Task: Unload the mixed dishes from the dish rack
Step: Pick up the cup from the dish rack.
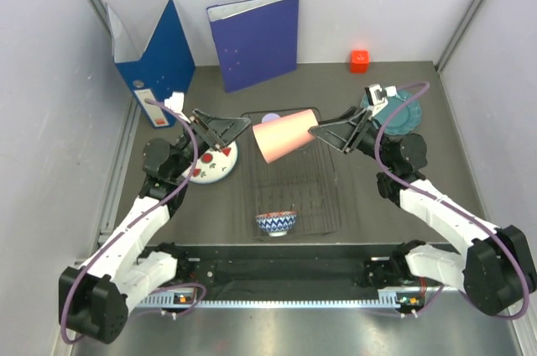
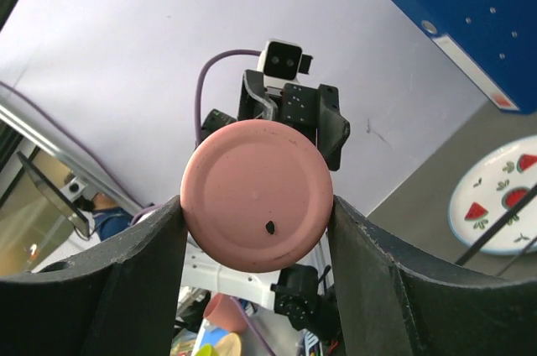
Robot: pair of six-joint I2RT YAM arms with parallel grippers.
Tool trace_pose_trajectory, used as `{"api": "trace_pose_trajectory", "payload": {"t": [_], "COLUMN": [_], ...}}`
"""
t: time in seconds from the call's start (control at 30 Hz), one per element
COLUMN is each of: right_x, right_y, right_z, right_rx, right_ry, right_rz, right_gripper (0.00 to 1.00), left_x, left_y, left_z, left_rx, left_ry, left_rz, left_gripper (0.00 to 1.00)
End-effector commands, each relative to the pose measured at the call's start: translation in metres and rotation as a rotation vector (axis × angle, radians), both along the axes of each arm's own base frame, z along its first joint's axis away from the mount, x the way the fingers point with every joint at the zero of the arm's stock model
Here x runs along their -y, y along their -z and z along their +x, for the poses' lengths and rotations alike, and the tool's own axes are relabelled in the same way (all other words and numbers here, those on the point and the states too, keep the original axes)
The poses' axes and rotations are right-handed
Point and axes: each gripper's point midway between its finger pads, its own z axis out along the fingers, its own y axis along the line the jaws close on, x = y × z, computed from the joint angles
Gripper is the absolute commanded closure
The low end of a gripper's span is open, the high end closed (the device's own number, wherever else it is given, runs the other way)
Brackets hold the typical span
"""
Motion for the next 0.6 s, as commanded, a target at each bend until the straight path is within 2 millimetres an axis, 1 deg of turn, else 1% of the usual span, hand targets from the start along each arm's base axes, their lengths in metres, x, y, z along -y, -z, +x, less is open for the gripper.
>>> {"api": "trace_pose_trajectory", "payload": {"t": [0.0, 0.13, 0.23, 0.33, 0.5, 0.57], "right_x": [0.007, 0.007, 0.005, 0.002, -0.004, -0.008], "right_y": [-0.032, -0.023, -0.015, -0.016, -0.02, -0.02], "right_z": [-0.009, 0.004, 0.014, 0.02, 0.027, 0.03], "right_rx": [0.134, 0.102, 0.092, 0.088, 0.087, 0.09], "right_ry": [0.009, 0.058, 0.088, 0.086, 0.083, 0.079], "right_rz": [0.053, 0.029, 0.003, 0.013, 0.021, 0.021], "right_gripper": [1.0, 1.0, 1.0, 1.0, 1.0, 1.0], "left_x": [-0.001, -0.003, -0.007, -0.007, -0.003, 0.0], "left_y": [-0.039, -0.044, -0.054, -0.057, -0.052, -0.046], "left_z": [-0.02, -0.026, -0.036, -0.042, -0.045, -0.046], "left_rx": [0.146, 0.155, 0.187, 0.191, 0.171, 0.151], "left_ry": [0.037, 0.031, 0.027, 0.045, 0.08, 0.096], "left_rz": [-0.049, -0.053, -0.064, -0.062, -0.063, -0.067], "left_gripper": [0.35, 0.34, 0.34, 0.33, 0.33, 0.33]}}
